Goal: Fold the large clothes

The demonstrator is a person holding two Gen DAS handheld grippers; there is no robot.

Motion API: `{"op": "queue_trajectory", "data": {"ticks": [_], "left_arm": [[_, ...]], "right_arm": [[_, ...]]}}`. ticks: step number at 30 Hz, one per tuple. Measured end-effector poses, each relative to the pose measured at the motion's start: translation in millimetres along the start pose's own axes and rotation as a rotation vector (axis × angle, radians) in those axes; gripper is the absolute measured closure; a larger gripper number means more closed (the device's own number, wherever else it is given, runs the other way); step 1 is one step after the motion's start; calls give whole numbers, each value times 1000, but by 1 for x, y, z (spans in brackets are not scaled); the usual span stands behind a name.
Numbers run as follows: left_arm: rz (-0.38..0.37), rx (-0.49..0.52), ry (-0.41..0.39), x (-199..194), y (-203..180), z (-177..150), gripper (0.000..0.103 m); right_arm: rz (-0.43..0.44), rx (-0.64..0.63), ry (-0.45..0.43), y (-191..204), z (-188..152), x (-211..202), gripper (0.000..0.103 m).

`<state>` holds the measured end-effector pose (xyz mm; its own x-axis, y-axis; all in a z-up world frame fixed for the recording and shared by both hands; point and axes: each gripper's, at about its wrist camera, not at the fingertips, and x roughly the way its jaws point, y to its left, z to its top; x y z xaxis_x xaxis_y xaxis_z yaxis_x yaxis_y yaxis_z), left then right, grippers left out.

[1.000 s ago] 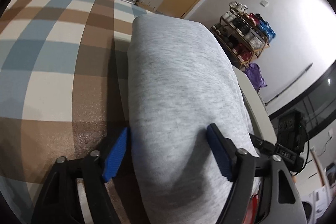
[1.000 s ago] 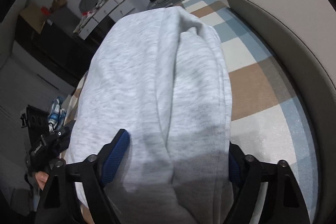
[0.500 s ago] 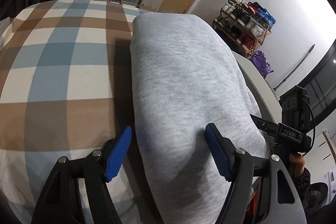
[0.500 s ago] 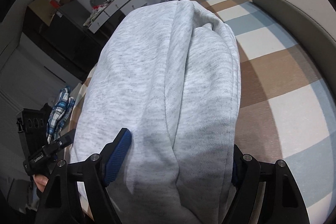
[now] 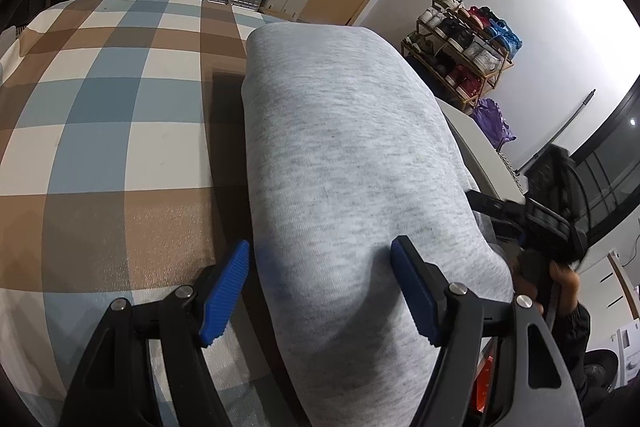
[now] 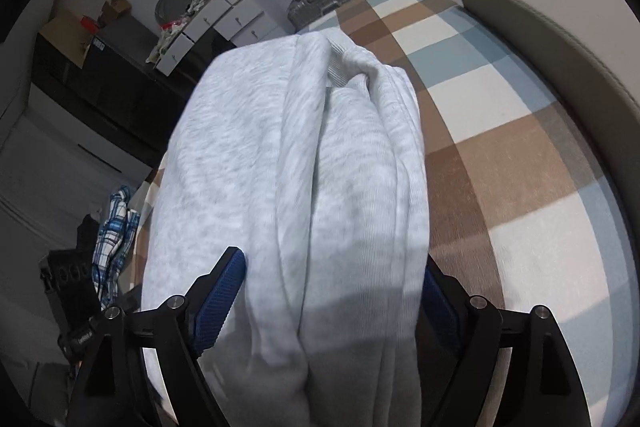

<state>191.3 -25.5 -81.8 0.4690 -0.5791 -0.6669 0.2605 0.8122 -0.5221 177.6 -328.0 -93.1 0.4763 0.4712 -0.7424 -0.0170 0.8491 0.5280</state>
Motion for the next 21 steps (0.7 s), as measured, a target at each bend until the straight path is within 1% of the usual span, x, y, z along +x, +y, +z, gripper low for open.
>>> {"op": "queue_trajectory", "data": {"ticks": [2, 6, 12, 21], "left_arm": [[-5, -4, 0, 0, 1, -1, 34], [-9, -7, 0, -1, 2, -1, 34], [-4, -12, -7, -9, 6, -6, 34], [59, -9, -16, -42, 18, -22, 34]], "right_arm": [[-10, -21, 41, 7, 5, 13, 19], [-70, -104, 59, 27, 6, 22, 20], [-49, -100, 43, 31, -3, 25, 20], [13, -132, 63, 59, -20, 39, 20]]}}
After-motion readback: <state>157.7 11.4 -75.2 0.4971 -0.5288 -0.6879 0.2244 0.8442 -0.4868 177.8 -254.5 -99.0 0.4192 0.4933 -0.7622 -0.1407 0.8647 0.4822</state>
